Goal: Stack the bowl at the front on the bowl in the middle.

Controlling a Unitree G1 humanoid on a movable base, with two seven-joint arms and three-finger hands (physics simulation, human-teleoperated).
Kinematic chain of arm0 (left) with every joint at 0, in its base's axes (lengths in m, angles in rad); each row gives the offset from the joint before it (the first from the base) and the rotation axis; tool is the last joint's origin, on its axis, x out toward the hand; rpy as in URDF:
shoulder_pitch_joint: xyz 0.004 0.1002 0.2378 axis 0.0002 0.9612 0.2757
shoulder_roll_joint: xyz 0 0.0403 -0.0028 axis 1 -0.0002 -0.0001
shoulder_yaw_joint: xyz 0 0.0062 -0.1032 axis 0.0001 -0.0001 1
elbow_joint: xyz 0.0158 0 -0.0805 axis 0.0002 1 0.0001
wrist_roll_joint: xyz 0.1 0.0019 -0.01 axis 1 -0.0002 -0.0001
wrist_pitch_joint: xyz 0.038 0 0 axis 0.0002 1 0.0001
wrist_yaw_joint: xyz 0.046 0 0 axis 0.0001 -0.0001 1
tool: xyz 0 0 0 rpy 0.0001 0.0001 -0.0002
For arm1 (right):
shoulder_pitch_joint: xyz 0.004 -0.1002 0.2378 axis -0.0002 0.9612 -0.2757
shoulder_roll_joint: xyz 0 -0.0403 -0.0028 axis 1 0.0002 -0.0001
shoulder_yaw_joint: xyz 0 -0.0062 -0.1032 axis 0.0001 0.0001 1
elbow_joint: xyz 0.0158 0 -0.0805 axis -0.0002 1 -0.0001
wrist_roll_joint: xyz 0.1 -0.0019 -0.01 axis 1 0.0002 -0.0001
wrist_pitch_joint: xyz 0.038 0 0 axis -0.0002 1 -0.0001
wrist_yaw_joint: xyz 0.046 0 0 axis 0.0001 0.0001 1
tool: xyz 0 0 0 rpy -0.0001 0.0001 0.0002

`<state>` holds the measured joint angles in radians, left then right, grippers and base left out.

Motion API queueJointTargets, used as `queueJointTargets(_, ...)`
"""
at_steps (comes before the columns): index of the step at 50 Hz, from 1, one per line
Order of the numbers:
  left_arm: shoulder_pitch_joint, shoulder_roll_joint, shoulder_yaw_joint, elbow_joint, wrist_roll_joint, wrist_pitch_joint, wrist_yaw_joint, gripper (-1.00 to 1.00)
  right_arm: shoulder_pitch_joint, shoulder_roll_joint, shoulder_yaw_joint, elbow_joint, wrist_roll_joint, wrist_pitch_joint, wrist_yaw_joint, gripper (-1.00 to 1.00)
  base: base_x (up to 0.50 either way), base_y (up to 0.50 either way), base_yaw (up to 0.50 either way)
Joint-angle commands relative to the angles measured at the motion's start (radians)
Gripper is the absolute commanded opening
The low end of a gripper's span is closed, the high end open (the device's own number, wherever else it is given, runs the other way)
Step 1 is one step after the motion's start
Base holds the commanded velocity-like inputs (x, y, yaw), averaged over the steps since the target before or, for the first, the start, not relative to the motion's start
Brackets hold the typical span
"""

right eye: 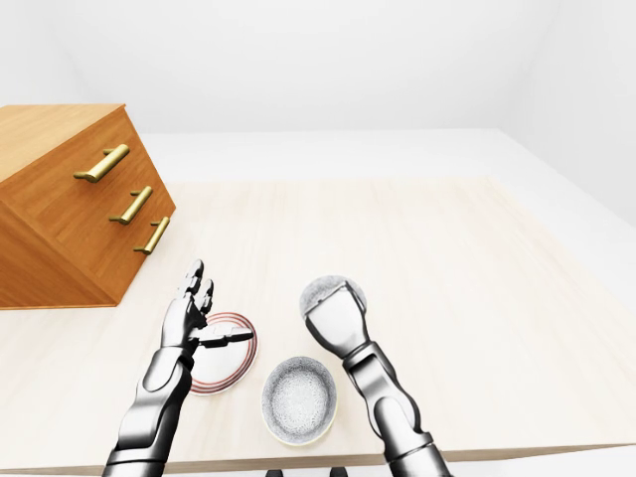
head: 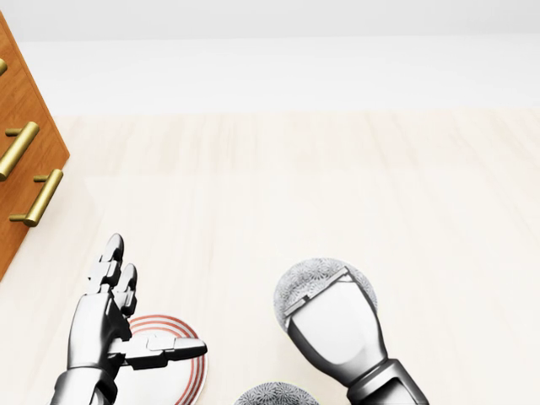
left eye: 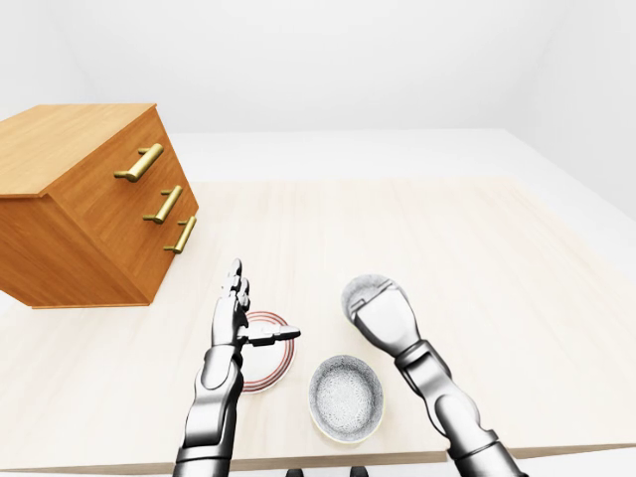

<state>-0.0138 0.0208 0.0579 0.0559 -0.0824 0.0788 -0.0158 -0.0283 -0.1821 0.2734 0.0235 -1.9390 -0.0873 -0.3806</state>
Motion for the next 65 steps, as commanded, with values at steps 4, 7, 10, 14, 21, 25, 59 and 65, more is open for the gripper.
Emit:
queueJointTargets(4, 0.006, -0.001, -0.002, -0.005, 0.0, 0.001, -0.003, 1.0, -0.049, 0.005, -0.021, 0.063, 0.018, 0.0, -0.051, -1.0, 0.0, 0.0, 0.0)
queueJointTargets(7, 0.008, -0.002, -0.004, -0.004, 0.002, -0.001, -0.005, 1.0, -0.055, 0.002, -0.028, 0.064, 0.023, 0.0, -0.05, -1.0, 0.0, 0.0, 0.0)
queueJointTargets(10, 0.007, -0.002, -0.004, -0.001, 0.003, -0.004, -0.006, 1.0, -0.055, 0.001, -0.03, 0.064, 0.024, 0.0, -0.049, -1.0, 0.0, 0.0, 0.0)
queueJointTargets(14, 0.006, -0.002, -0.003, 0.0, 0.001, -0.004, -0.007, 1.0, -0.064, -0.001, -0.036, 0.082, 0.024, 0.0, -0.058, -1.0, 0.0, 0.0, 0.0)
queueJointTargets(21, 0.009, -0.002, -0.004, -0.009, 0.001, 0.003, -0.007, 1.0, -0.066, 0.0, -0.033, 0.118, 0.015, 0.0, -0.076, -1.0, 0.0, 0.0, 0.0)
queueJointTargets(25, 0.009, -0.002, -0.004, -0.006, 0.001, 0.0, -0.007, 1.0, -0.068, 0.0, -0.032, 0.129, 0.013, 0.0, -0.083, -1.0, 0.0, 0.0, 0.0)
queueJointTargets(59, 0.014, -0.004, -0.007, -0.008, 0.003, 0.0, -0.004, 1.0, -0.035, -0.016, -0.059, -0.032, 0.06, 0.0, -0.048, 1.0, 0.0, 0.0, 0.0)
queueJointTargets(65, 0.015, -0.005, -0.008, -0.005, 0.002, -0.006, -0.006, 1.0, -0.007, -0.024, -0.099, -0.11, 0.09, 0.0, 0.005, 1.0, 0.0, 0.0, 0.0)
